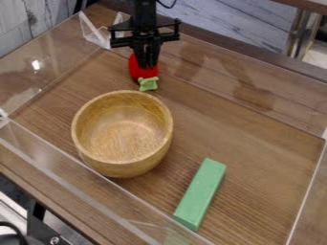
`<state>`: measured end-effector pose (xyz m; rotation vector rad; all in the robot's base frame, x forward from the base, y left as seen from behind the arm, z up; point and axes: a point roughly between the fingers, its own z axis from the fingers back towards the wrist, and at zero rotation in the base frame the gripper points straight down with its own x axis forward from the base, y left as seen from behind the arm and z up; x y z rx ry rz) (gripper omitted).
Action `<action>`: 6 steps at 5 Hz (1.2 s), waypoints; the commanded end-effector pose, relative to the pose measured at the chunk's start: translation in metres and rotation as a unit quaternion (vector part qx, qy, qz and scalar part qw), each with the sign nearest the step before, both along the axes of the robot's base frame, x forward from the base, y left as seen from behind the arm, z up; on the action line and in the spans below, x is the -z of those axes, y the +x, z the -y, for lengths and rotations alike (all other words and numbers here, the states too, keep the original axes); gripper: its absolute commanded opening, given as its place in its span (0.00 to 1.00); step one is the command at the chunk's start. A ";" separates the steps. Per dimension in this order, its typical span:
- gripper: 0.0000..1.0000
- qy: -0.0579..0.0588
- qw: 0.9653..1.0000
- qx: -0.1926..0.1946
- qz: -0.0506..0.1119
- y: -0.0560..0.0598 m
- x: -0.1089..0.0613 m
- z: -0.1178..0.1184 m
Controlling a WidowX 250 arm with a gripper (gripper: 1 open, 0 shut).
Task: Move the red fruit to the right
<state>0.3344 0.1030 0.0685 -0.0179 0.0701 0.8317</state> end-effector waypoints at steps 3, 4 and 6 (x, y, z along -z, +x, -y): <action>0.00 0.003 0.997 0.064 0.053 0.035 -0.052 0.027; 0.00 0.008 0.997 0.065 0.050 0.040 -0.048 0.034; 0.00 0.017 0.993 0.104 0.045 0.038 -0.030 0.046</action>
